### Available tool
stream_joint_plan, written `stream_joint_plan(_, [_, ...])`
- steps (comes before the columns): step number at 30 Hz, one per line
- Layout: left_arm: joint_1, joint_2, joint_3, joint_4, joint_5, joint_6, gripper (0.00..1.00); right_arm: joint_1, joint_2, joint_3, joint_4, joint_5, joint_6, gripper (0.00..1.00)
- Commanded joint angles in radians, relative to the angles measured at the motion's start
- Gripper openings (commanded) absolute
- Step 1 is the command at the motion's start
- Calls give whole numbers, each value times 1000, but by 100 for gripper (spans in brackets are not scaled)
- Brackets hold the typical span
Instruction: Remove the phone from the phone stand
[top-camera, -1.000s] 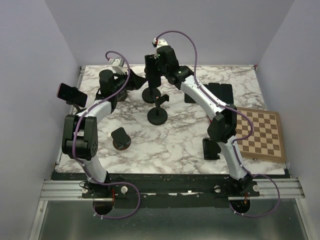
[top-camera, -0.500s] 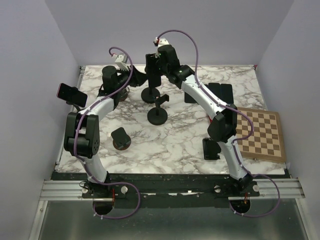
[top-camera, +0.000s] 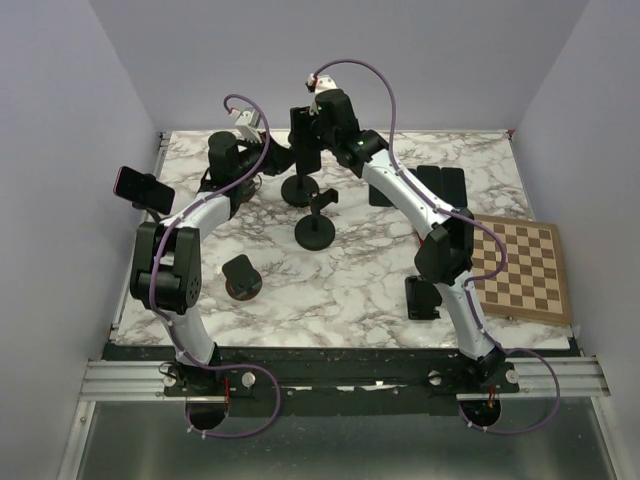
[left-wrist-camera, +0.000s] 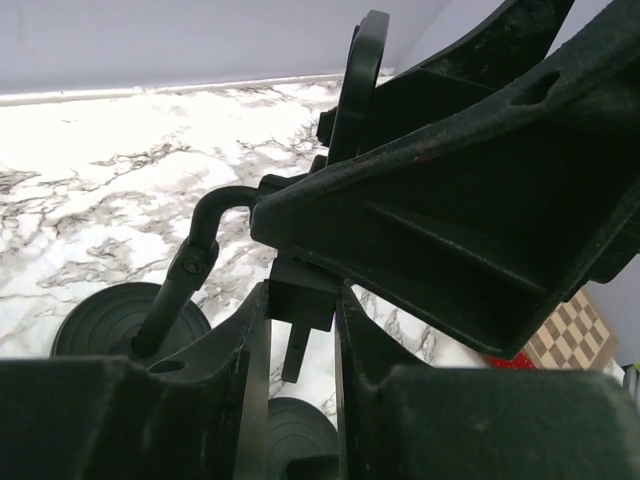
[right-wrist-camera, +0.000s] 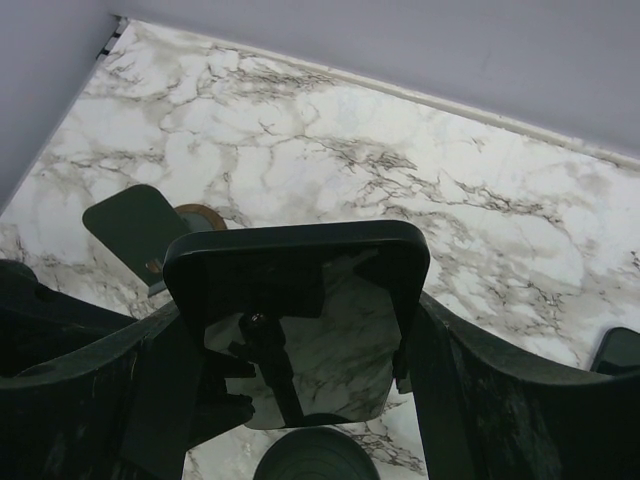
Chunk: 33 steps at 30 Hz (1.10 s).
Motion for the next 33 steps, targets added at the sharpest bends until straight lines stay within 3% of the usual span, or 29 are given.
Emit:
stream_joint_plan(1, [33, -3, 0, 48, 31, -52, 0, 12, 5, -17, 6, 5, -42, 1])
stream_joint_plan(5, [89, 6, -13, 89, 107, -115, 0, 6, -24, -89, 46, 45, -106, 1])
stream_joint_plan(8, [138, 45, 3, 107, 196, -197, 0, -39, -38, -129, 71, -24, -99, 1])
stream_joint_plan(12, [172, 50, -10, 105, 252, -207, 0, -79, -80, -228, 166, -193, -139, 1])
stream_joint_plan(20, [173, 81, 33, 32, 269, -189, 0, -129, -101, -266, 236, -557, -149, 1])
stream_joint_plan(24, [172, 82, 40, 9, 239, -189, 0, -129, -114, -280, 280, -683, -66, 1])
stream_joint_plan(29, [170, 81, 42, -11, 210, -196, 0, -129, -233, -490, 574, -754, 178, 1])
stream_joint_plan(33, [160, 64, 43, -43, 176, -178, 0, -122, -289, -554, 679, -780, 306, 1])
